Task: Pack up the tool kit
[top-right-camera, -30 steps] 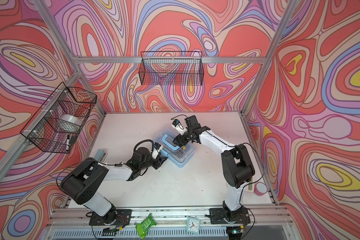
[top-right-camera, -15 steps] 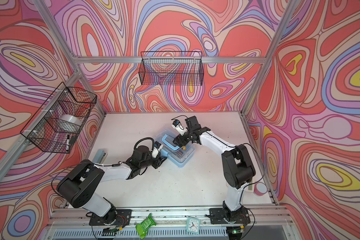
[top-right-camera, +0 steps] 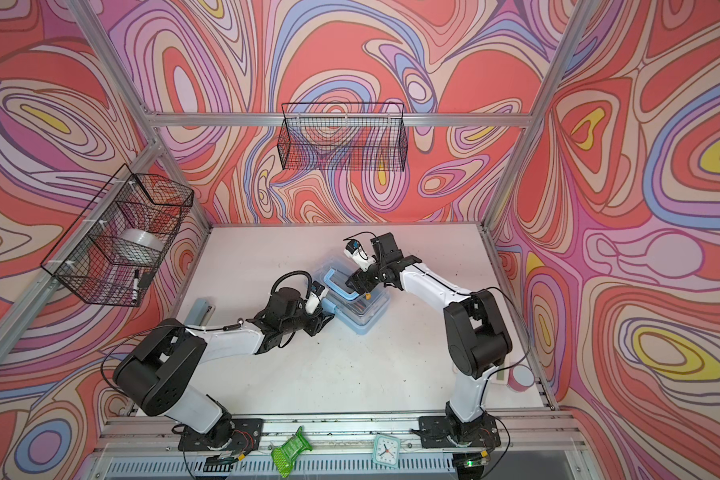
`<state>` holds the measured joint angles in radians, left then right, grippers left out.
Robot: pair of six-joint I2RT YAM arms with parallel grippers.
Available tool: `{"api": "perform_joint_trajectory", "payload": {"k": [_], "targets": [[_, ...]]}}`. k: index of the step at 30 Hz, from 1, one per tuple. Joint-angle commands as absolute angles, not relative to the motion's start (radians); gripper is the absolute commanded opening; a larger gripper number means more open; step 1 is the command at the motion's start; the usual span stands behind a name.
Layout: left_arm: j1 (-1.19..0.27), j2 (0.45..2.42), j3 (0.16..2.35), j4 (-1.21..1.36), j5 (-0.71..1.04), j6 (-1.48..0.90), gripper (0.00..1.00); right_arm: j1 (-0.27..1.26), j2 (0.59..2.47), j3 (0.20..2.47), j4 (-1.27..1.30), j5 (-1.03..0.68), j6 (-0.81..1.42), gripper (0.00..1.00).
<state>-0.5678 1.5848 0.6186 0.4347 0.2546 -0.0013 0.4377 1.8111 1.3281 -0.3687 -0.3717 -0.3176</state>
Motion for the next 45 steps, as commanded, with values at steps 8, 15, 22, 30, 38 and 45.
{"api": "perform_joint_trajectory", "payload": {"k": [8,15,22,30,38,45], "targets": [[-0.566,1.562,0.707,0.468,0.272,0.02,0.34,0.446,1.821,1.26,-0.477,-0.384,-0.357,0.71],[-0.565,1.582,0.727,0.456,0.266,0.035,0.34,0.446,1.807,1.241,-0.47,-0.384,-0.355,0.71],[-0.565,1.611,0.733,0.49,0.266,0.036,0.33,0.445,1.797,1.226,-0.472,-0.384,-0.359,0.71],[-0.563,1.629,0.751,0.5,0.267,0.052,0.32,0.445,1.798,1.223,-0.492,-0.403,-0.377,0.7],[-0.56,1.649,0.744,0.546,0.27,0.049,0.32,0.446,1.809,1.217,-0.511,-0.415,-0.388,0.68],[-0.555,1.679,0.749,0.585,0.282,0.049,0.32,0.446,1.81,1.216,-0.523,-0.423,-0.398,0.67]]}}
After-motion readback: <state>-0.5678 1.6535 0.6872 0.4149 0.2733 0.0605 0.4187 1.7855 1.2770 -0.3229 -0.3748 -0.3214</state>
